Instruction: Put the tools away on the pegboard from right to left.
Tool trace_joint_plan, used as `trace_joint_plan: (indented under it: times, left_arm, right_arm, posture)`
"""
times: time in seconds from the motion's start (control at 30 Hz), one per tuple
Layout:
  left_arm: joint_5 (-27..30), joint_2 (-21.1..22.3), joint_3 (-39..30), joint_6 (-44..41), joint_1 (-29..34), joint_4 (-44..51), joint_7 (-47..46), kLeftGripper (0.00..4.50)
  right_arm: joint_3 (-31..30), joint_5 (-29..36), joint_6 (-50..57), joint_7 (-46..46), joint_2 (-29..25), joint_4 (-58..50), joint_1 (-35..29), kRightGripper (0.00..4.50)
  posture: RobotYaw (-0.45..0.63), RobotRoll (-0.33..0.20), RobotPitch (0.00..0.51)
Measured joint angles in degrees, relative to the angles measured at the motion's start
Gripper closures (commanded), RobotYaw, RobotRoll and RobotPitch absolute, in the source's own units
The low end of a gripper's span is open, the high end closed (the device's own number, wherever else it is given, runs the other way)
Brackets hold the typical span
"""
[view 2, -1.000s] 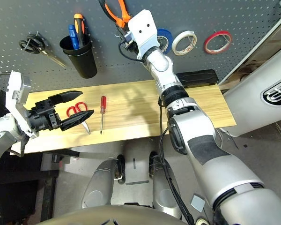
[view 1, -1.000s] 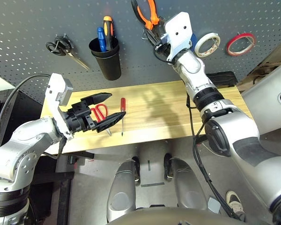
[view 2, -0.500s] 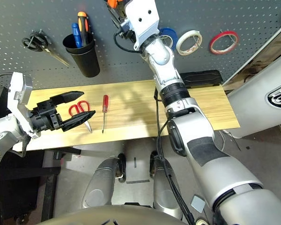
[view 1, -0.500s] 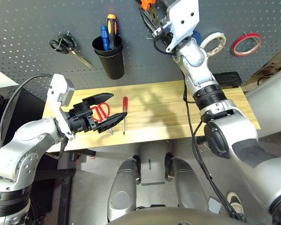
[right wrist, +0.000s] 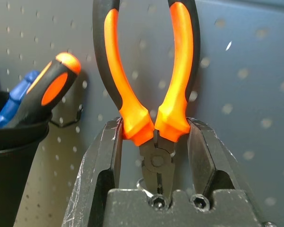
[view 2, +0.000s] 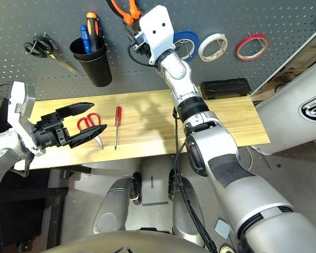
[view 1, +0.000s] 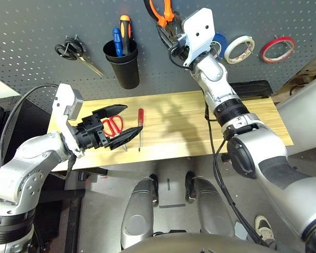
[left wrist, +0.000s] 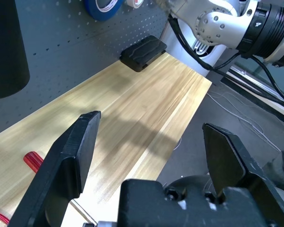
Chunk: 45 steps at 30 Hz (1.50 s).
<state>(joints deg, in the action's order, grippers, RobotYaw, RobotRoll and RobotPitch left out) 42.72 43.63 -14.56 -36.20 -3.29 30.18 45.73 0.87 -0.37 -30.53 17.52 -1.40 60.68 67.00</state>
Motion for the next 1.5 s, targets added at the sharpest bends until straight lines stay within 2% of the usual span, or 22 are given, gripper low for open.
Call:
trace_joint_plan:
  times: [0.33, 0.57, 0.8, 0.97, 1.13, 1.3, 1.4, 1.5]
  left_arm:
    - [-0.02, 0.00, 0.22, 0.11, -0.27, 0.00, 0.00, 0.00]
    - [-0.04, -0.24, 1.29, 0.12, -0.82, -0.06, -0.04, 0.00]
    - [-0.31, -0.93, 2.19, 0.21, -1.71, -0.86, -0.46, 0.00]
    - [-1.11, -1.38, 2.66, 0.81, -2.27, -1.80, -0.52, 0.00]
    - [-2.13, -2.35, 3.53, 1.41, -3.04, -2.24, -0.58, 0.00]
    - [-3.55, -3.16, 4.99, 1.58, -4.29, -4.30, -1.44, 0.00]
    - [-4.92, -4.03, 6.54, 1.58, -5.50, -4.75, -2.54, 0.00]
    - [-6.86, -5.54, 8.12, 1.58, -5.96, -6.45, -4.40, 0.00]
  right_arm:
    - [2.00, 1.25, -0.14, -0.30, 0.28, 1.55, -1.00, 2.39]
    - [2.15, 1.93, -0.13, 1.62, -0.10, -0.38, -1.23, 0.06]
    - [2.18, 4.30, 2.37, 5.97, -2.24, -9.43, -2.42, 0.02]
    - [2.34, 8.14, 8.45, 9.58, -5.05, -21.36, -4.52, 0.02]
    - [2.30, 14.59, 21.71, 17.66, -11.33, -33.93, -8.07, 0.02]
    - [2.19, 25.94, 41.41, 31.01, -19.31, -45.39, -13.72, 0.02]
    - [1.18, 28.71, 49.66, 36.28, -23.79, -50.47, -18.20, 0.02]
    - [-0.53, 29.34, 52.86, 39.88, -25.64, -53.83, -22.77, 0.02]
  posture:
    - [0.12, 0.000, 0.257]
    - [0.11, 0.000, 0.253]
    - [0.10, 0.000, 0.245]
    - [0.08, 0.000, 0.236]
    - [0.06, 0.000, 0.227]
    - [0.04, 0.000, 0.225]
    - [0.03, 0.000, 0.206]
    - [0.03, 0.000, 0.192]
